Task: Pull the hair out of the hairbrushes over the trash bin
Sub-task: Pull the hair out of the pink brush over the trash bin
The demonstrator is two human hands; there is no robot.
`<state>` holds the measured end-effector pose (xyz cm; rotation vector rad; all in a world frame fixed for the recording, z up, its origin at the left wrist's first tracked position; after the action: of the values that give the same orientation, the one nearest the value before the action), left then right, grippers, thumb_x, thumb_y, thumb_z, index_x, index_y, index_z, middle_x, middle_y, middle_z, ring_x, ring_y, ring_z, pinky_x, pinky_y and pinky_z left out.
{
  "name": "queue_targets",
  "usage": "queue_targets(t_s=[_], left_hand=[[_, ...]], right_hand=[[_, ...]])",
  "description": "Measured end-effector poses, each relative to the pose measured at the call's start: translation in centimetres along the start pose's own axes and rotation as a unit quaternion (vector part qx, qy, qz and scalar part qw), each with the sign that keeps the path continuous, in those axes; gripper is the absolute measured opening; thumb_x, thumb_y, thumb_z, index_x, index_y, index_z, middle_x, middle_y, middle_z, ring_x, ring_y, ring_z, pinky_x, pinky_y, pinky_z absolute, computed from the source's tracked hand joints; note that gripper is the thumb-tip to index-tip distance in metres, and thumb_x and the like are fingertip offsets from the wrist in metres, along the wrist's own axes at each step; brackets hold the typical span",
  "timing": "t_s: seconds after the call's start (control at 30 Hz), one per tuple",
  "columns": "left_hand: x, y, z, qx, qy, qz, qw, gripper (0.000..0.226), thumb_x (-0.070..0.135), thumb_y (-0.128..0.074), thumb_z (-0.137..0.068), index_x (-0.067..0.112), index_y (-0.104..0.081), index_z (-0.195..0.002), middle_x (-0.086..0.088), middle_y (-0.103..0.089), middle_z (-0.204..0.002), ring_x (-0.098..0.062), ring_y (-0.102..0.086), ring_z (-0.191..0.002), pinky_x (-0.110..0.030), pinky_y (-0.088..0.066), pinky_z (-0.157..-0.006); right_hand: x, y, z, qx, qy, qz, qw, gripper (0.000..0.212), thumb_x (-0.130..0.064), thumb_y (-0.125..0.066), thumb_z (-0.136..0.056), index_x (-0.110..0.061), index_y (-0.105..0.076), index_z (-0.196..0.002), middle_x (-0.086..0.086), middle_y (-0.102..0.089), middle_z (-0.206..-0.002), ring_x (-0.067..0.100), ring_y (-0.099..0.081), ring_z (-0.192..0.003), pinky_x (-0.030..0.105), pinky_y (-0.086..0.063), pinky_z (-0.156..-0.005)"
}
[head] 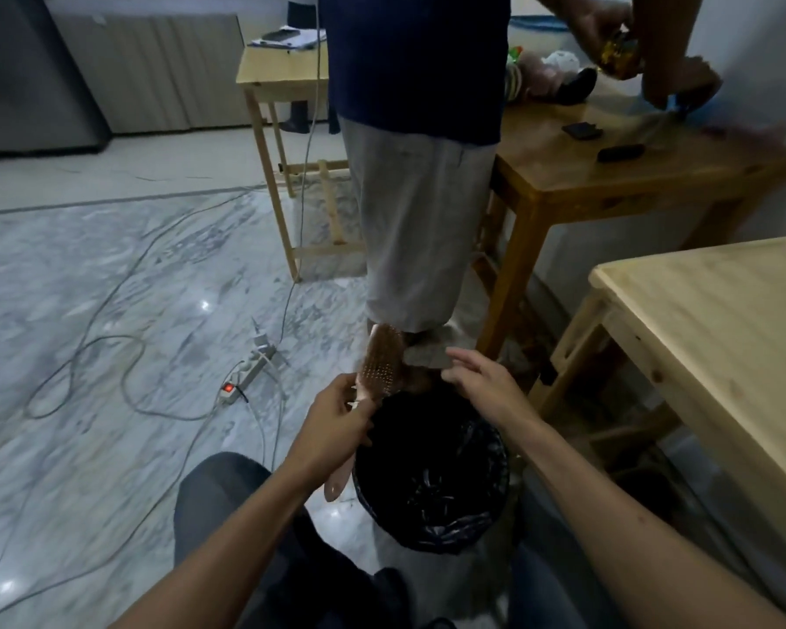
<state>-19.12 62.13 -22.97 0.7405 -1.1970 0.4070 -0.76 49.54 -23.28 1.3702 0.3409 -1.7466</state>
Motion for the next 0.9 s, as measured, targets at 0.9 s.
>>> queue_targets(t_s=[0.9], left_hand=[[2.1, -3.0, 0.8, -0.068, -0.105, -0.146, 0.981, 0.036, 0.018, -0.05, -0.103, 0.036, -0.051, -0.134, 0.018, -0.067, -0.115, 0.006, -0.062, -0.101, -0.007, -0.044, -0.076]], right_hand=[[0.1, 1.8, 0.6, -0.02, 0.05, -0.051, 0.997, 0.044, -0.04, -0.07, -0.092, -0.023, -0.064, -0.132, -0.006, -0.066, -0.115, 0.004, -0.063, -0.104, 0.022, -0.049, -0.094]])
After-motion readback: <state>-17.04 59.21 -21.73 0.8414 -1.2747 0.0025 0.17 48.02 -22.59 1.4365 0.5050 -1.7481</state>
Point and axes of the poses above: each hand's wrist, its own z-axis away from the middle knuckle, its own y-axis out of the back of the hand, x = y × z, the point moved 5 cm from there along -z, towards the middle knuckle
